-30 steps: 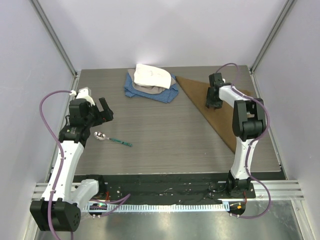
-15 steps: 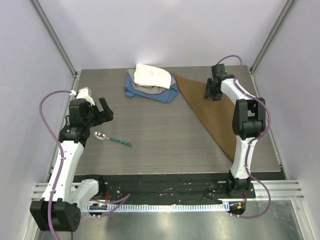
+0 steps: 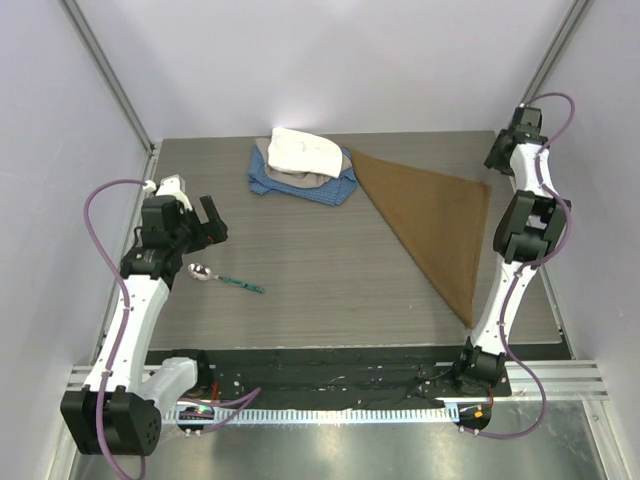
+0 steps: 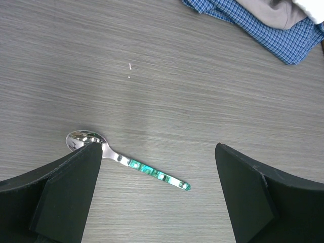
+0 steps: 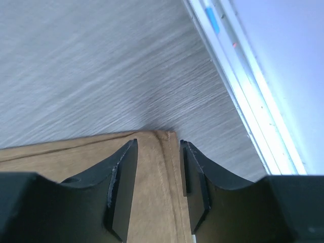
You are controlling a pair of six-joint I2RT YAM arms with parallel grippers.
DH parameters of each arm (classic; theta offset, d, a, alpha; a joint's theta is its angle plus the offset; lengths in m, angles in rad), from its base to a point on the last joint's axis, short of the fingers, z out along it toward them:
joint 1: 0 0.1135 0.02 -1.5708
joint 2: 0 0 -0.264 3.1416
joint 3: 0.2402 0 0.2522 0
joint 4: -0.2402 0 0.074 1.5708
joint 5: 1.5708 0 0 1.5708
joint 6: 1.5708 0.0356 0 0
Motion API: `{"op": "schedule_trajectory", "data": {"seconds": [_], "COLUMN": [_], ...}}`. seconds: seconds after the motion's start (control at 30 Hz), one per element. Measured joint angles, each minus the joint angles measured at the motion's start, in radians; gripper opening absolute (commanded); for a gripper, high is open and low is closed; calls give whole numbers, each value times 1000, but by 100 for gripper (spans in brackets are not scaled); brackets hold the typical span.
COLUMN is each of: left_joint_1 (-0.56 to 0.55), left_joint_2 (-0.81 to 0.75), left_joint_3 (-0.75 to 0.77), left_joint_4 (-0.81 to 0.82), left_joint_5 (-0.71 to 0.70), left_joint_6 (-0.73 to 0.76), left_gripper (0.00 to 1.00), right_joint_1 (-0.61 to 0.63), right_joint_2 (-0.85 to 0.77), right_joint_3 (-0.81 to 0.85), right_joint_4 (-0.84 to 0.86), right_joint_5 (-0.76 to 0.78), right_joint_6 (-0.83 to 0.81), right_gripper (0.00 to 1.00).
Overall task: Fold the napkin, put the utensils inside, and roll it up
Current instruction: Fold the napkin
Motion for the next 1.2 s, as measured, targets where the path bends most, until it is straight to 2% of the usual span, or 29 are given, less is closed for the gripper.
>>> {"op": "schedule_trajectory", "data": {"seconds": [0.3,1.2], "left_joint_1": [0,0], "left_joint_2": [44,45], "left_joint_3": [14,15], "left_joint_4": [-13,-13], "left_joint_5": [-2,-7], "left_joint_6": [3,6], "left_gripper": [100,100], "right_joint_1": [2,5], "right_joint_2": [109,137], "right_joint_3": [18,19], "right_joint_4": [-25,-21], "right_joint_5": [-58,-50], "right_joint_6": [-23,-49], "right_gripper": [43,28]}}
